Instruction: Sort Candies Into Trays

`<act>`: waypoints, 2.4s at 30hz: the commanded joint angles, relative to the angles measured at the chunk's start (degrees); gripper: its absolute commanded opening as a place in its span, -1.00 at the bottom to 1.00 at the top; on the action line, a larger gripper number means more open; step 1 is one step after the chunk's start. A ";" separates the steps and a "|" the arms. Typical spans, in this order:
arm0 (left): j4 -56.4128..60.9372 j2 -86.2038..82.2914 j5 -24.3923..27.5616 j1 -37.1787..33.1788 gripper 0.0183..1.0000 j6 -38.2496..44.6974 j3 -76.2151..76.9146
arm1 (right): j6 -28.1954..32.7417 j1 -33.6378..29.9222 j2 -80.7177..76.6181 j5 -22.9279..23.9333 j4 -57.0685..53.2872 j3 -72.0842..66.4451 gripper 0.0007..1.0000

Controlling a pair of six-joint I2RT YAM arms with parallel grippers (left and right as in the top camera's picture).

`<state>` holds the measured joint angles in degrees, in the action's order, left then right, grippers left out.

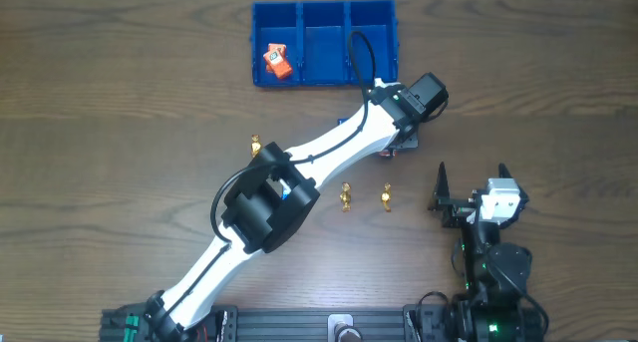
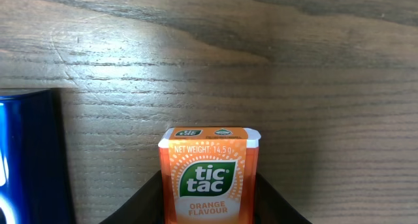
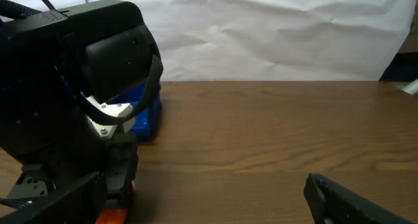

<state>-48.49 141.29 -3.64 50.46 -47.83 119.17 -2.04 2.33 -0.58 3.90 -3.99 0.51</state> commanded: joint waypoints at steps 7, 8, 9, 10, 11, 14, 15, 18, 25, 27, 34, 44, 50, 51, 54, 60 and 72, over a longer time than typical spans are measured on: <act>0.68 -9.40 -11.32 -3.02 -0.34 5.79 0.24 | 0.83 -0.15 0.42 0.50 -0.20 -0.09 1.00; 0.22 -13.57 -14.29 -5.09 -0.34 8.26 0.24 | 0.83 -0.15 0.42 0.52 -0.20 -0.07 1.00; -0.20 -16.65 -16.20 -7.21 -0.35 10.49 0.24 | 0.83 -0.15 0.42 0.52 -0.22 -0.07 1.00; -0.50 -19.82 -17.14 -10.40 -0.35 13.75 0.24 | 0.83 -0.15 0.42 0.50 -0.20 -0.07 1.00; -0.57 -21.64 -17.14 -13.33 -0.35 16.37 0.24 | 0.83 -0.15 0.42 0.52 -0.20 -0.07 1.00; -0.57 -22.43 -14.43 -21.86 -0.34 23.74 0.24 | 0.83 -0.15 0.42 0.50 -0.20 -0.07 1.00; -0.63 -21.33 -12.04 -24.35 -0.35 25.88 0.22 | 0.83 -0.15 0.42 0.52 -0.20 -0.07 1.00; -0.55 -16.98 -8.81 -27.32 -0.34 28.17 0.22 | 0.83 -0.15 0.42 0.50 -0.20 -0.07 1.00; 3.39 -9.84 -3.80 -28.74 -0.32 28.57 0.24 | 0.83 -0.15 0.42 0.50 -0.20 -0.07 1.00; 4.02 -9.81 -3.76 -28.74 -0.32 28.59 0.24 | 0.83 -0.15 0.42 0.50 -0.20 -0.07 1.00; 4.15 -10.54 -0.55 -31.28 0.54 28.52 0.22 | 0.83 -0.15 0.42 0.52 -0.20 -0.07 1.00; 34.12 -66.84 -10.29 -34.34 0.94 32.96 -47.58 | 0.83 -0.15 0.42 0.50 -0.22 -0.07 1.00; 50.12 -102.01 -2.56 -40.46 1.00 44.70 -79.84 | 0.83 -0.15 0.42 0.50 -0.20 -0.07 1.00; 52.65 -109.24 -0.55 -42.82 1.00 44.65 -86.90 | 0.83 -0.15 0.42 0.50 -0.20 -0.07 1.00; 54.75 -120.54 1.49 -45.33 1.00 44.65 -97.35 | 0.83 -0.15 0.42 0.50 -0.20 -0.07 1.00; 54.75 -136.43 2.49 -47.50 1.00 44.44 -112.15 | 0.83 -0.15 0.42 0.52 -0.22 -0.07 1.00; 44.00 -140.87 3.48 -47.43 1.00 44.46 -118.88 | 0.83 -0.15 0.42 0.52 -0.20 -0.07 1.00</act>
<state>-2.07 0.69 -0.03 3.20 -4.19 1.41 -1.87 2.33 -0.40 3.90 -3.99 0.51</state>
